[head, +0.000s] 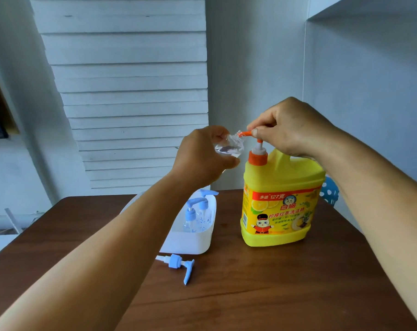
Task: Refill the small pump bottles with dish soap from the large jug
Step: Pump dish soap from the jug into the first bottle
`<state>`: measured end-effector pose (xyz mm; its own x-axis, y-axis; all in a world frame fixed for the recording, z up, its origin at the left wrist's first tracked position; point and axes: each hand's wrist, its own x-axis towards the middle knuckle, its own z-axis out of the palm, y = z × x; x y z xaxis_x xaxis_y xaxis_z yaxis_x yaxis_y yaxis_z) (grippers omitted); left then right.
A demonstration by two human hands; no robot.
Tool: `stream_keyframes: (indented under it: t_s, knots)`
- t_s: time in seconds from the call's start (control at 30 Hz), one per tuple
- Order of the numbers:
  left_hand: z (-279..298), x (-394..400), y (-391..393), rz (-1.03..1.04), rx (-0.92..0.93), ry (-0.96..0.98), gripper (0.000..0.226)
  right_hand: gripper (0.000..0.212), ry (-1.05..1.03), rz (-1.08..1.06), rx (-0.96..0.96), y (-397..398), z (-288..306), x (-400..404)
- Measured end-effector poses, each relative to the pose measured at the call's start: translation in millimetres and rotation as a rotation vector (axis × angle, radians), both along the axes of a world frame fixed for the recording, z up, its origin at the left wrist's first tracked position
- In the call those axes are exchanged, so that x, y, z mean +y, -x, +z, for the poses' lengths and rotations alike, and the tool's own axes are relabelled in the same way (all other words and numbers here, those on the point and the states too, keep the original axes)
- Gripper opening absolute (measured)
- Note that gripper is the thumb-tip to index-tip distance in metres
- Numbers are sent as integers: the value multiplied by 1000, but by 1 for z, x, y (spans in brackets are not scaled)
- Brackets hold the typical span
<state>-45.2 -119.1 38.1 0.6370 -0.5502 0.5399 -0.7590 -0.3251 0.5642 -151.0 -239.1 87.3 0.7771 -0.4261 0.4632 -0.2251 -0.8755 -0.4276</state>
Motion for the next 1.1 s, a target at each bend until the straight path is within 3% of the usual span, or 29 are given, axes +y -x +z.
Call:
stream_keyframes:
  t_s: [1.1]
  knots:
    - [-7,-3,-4,-9,8,-6,45,22,48,0,3,-3,-8,2]
